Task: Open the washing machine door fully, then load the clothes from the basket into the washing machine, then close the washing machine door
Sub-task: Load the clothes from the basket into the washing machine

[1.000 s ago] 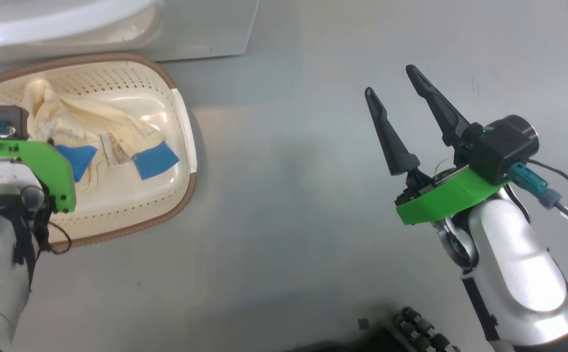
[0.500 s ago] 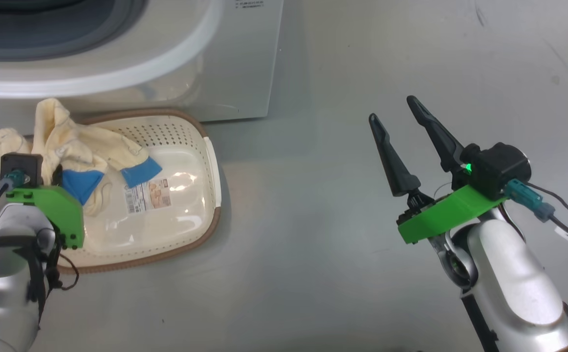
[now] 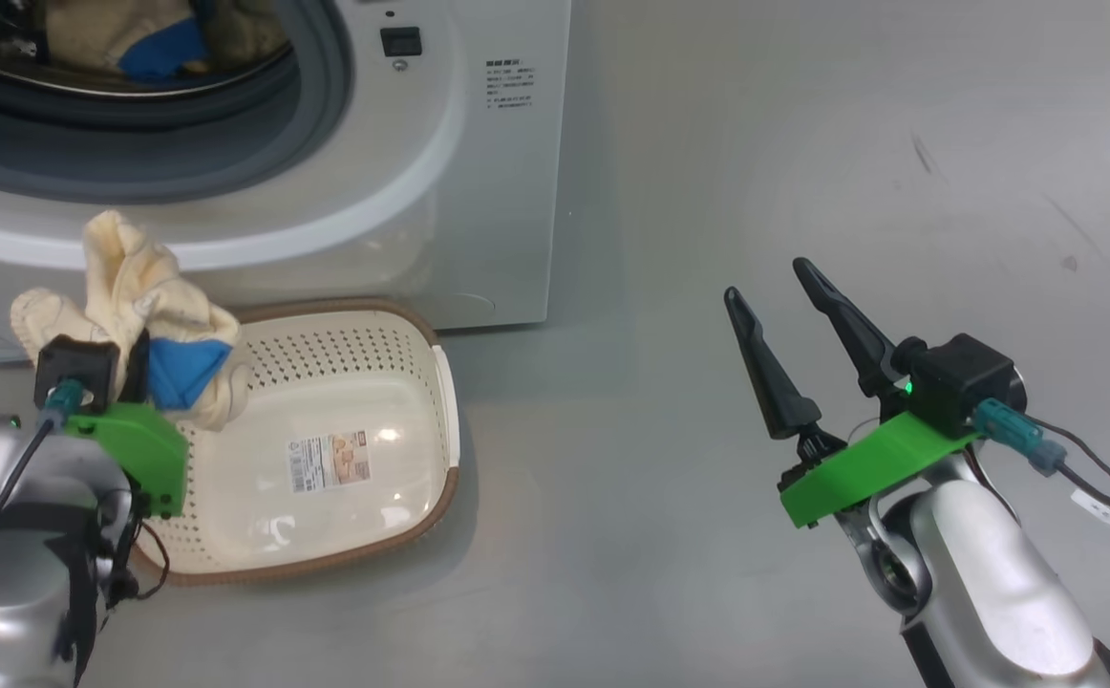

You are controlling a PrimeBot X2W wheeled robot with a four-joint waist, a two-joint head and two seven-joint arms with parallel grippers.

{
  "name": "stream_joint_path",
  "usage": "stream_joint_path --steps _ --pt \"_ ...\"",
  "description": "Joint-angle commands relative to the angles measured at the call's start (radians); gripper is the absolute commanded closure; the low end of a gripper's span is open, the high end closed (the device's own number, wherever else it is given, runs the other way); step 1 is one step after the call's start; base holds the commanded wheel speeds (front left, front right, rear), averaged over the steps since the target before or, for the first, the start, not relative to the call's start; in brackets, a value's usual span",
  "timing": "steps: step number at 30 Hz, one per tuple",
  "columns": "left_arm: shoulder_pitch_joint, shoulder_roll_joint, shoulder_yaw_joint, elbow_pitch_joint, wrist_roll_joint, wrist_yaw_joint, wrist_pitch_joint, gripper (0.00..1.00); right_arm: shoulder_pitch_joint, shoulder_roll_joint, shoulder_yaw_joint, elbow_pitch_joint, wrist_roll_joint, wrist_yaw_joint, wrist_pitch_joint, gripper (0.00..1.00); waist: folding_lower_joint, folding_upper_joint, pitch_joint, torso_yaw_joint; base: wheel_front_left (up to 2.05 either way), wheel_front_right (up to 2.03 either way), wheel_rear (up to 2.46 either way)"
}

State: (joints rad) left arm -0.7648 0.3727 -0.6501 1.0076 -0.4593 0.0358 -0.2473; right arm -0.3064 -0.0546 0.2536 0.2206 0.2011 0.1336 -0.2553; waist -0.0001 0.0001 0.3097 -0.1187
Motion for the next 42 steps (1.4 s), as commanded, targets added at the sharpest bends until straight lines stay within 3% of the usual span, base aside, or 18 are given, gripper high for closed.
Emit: stream_joint_path --steps 1,14,27,35,42 --pt "0.001 0.061 0.045 -0.040 0.006 0.013 -0.014 1.00 0.002 0.004 0.013 -0.025 0.007 -0.003 -0.006 0.00 0.0001 -0.0001 -0.025 0.003 0.00 0.00 0.00" --pt "0.257 0.127 0.175 -0.419 0.057 0.085 -0.014 1.00 0.054 0.004 0.006 -0.010 0.019 -0.003 -0.006 0.00 0.0001 -0.0001 -0.142 0.006 0.00 0.00 0.00" --pt "0.492 0.115 0.271 -0.659 0.099 0.130 -0.014 1.00 0.106 0.004 0.000 0.003 0.029 -0.003 -0.006 0.00 0.0001 -0.0001 -0.252 0.011 0.00 0.00 0.00" --pt "0.600 0.079 0.337 -0.746 0.115 0.152 -0.014 1.00 0.132 0.004 0.017 0.013 0.043 -0.003 -0.006 0.00 0.0001 -0.0001 -0.288 -0.001 0.00 0.00 0.00" --pt "0.641 0.060 0.373 -0.773 0.147 0.144 -0.014 1.00 0.133 0.004 0.020 0.014 0.049 -0.003 -0.006 0.00 0.0001 -0.0001 -0.291 -0.003 0.00 0.00 0.00"
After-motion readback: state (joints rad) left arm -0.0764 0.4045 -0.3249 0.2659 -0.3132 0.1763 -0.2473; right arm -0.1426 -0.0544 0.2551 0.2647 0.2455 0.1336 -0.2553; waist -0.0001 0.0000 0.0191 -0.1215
